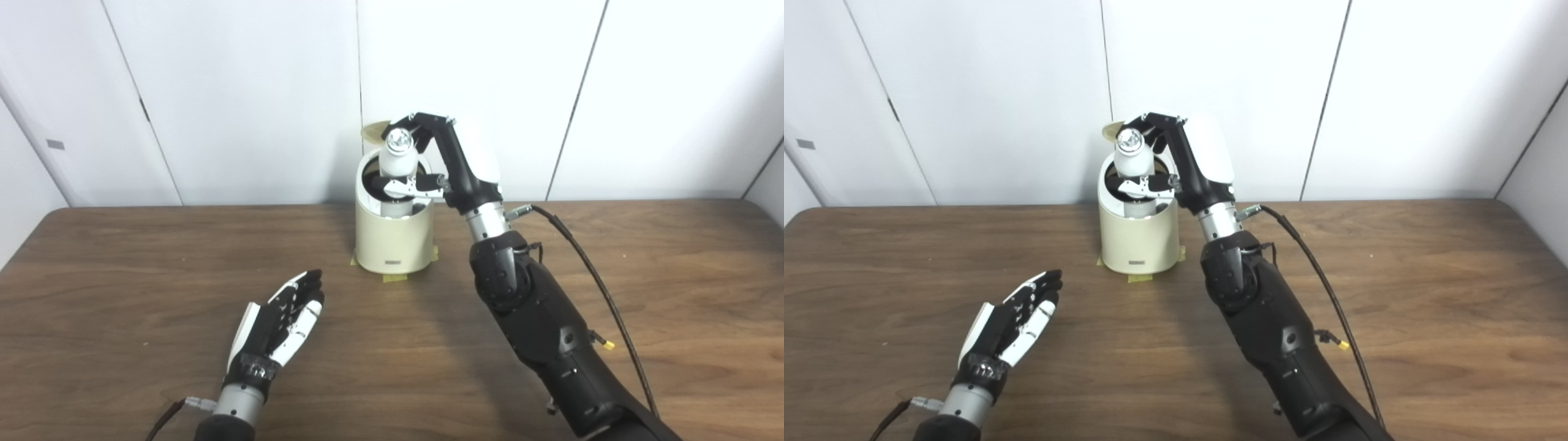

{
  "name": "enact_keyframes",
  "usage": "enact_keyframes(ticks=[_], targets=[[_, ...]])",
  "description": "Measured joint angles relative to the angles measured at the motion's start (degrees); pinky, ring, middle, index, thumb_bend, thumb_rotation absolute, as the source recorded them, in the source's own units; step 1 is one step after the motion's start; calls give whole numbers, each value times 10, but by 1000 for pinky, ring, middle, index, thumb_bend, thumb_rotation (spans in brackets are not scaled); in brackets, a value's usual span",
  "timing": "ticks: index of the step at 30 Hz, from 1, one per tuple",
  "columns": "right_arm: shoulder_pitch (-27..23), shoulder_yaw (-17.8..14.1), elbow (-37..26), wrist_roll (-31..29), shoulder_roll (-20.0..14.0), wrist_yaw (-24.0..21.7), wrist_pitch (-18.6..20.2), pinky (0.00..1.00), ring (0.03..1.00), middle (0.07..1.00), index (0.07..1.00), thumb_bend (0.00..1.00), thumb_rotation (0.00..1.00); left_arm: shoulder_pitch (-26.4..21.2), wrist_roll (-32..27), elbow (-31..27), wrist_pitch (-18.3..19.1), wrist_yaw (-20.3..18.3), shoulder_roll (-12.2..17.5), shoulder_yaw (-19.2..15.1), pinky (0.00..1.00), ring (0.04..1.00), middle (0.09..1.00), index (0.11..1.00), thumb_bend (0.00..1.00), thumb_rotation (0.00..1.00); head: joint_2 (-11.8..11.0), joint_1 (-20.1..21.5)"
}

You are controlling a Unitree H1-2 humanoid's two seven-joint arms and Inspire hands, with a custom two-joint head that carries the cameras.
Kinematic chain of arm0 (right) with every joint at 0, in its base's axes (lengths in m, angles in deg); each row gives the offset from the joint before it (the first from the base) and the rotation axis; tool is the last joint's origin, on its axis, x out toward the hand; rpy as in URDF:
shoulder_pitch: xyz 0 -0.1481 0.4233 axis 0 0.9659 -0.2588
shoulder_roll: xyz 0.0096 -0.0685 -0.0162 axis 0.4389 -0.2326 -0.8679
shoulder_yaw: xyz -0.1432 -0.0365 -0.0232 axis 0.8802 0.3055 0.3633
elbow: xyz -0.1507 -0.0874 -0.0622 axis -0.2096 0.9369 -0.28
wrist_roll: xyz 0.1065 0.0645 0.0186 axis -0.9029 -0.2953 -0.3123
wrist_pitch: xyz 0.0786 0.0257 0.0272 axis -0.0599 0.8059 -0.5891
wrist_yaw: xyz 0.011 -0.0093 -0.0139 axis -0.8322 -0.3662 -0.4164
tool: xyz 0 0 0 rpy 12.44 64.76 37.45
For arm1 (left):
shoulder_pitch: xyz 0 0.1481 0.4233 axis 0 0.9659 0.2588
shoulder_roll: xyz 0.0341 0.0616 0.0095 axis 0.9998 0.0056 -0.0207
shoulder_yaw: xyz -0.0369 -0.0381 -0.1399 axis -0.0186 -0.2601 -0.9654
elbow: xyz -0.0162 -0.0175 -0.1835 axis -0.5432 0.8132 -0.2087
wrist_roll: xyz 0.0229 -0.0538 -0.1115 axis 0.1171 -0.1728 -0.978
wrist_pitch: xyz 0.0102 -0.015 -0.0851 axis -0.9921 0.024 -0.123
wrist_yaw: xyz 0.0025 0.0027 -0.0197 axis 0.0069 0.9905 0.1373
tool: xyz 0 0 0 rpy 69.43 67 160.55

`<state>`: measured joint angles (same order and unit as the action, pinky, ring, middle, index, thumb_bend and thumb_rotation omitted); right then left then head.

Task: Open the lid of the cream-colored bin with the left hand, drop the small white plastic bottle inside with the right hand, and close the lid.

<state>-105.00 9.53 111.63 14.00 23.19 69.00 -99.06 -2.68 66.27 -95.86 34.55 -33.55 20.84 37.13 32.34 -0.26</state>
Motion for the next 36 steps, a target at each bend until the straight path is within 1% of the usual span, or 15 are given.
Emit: enact_keyframes(ticks=[5,13,17,27,31,36], targets=[[0,-3,-1,-2,0,-2,0,352,425,497,500,501,0,0,4,-1,2,0,0,2,839,896,895,874,403,688,0,-1],[0,-4,3,-5,0,-2,0,353,422,494,503,501,0,0,2,-1,2,0,0,0,830,883,888,877,401,677,-2,-1],[0,-5,13,-6,0,-1,-3,355,419,494,502,501,0,0,2,-1,4,1,0,0,845,899,904,875,399,676,-1,-1],[-3,-8,27,-4,0,7,-3,361,419,493,502,501,0,-1,10,-3,7,2,-1,2,840,884,884,863,411,670,-2,-4],[-7,-10,43,-5,0,13,-3,365,418,491,504,501,0,0,14,-4,7,2,-3,1,842,883,882,859,411,649,-2,-4],[-17,-12,56,-5,0,16,-2,364,421,489,502,502,0,1,14,-6,7,3,-7,-2,813,869,873,865,406,631,0,-4]])
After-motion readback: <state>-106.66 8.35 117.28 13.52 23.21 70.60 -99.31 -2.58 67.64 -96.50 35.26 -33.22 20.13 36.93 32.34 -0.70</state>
